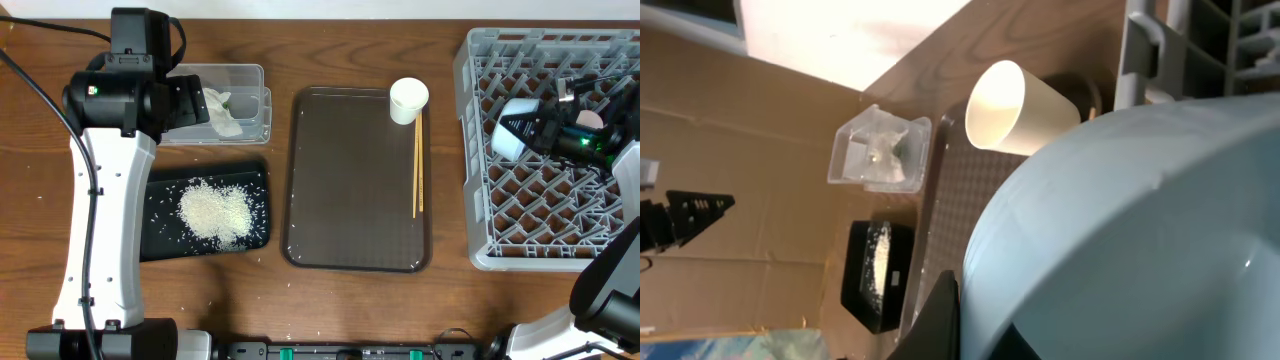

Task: Sort waste into correct bins and load items into the dishwasher rack
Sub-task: 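Carry the light-blue bowl right and hold it over the rack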

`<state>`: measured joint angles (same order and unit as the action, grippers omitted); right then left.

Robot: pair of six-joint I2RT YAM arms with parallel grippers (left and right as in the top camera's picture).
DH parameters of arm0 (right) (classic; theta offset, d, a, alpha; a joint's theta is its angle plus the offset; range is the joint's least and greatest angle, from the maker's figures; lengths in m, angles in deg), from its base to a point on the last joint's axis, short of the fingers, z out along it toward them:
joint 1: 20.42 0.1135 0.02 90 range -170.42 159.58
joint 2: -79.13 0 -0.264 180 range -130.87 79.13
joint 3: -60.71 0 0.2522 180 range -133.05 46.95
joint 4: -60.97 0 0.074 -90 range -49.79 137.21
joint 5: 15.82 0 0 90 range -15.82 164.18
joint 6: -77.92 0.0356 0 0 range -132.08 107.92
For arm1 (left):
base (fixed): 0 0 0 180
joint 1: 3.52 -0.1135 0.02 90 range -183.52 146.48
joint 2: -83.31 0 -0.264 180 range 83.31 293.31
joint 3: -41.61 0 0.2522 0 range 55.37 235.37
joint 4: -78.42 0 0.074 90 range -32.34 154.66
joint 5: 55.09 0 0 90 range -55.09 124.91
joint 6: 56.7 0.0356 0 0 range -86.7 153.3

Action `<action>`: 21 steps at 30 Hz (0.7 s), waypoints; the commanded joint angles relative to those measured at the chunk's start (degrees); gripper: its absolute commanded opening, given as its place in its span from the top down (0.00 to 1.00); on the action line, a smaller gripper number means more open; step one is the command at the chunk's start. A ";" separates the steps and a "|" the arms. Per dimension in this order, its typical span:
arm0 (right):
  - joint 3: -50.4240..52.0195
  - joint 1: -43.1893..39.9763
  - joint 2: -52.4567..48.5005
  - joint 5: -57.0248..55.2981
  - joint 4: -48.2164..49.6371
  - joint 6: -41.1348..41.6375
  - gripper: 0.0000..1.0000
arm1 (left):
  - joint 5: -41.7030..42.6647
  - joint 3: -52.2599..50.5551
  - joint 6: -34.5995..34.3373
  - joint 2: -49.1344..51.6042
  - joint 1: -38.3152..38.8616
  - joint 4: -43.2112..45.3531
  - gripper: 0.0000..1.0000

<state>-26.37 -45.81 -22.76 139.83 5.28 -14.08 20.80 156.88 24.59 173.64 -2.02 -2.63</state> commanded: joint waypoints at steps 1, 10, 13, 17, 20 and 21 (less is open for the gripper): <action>1.40 -0.33 -0.44 -10.78 -1.46 3.13 0.98 | -0.52 -0.04 0.55 -0.42 -0.24 -0.17 0.04; 1.38 -2.03 -0.44 -15.30 -1.86 3.23 0.91 | -0.52 -0.04 0.55 -0.42 -0.24 -0.17 0.04; 1.38 -2.78 -0.44 -15.32 -1.86 3.21 0.90 | -0.52 -0.04 0.55 -0.42 -0.24 -0.15 0.04; 1.38 -3.52 -0.44 -15.37 -1.99 3.21 0.89 | -0.52 -0.04 0.55 -0.42 -0.24 -0.17 0.04; 1.38 -3.69 -0.44 -15.47 -2.03 3.21 0.91 | -0.52 -0.04 0.55 -0.42 -0.24 -0.17 0.04; 1.38 -3.69 -0.44 -14.99 -1.99 3.19 0.93 | -0.52 -0.04 0.55 -0.42 -0.24 -0.17 0.04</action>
<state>-26.37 -48.17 -21.84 131.65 4.05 -12.53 20.80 156.88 24.59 173.64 -2.02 -2.63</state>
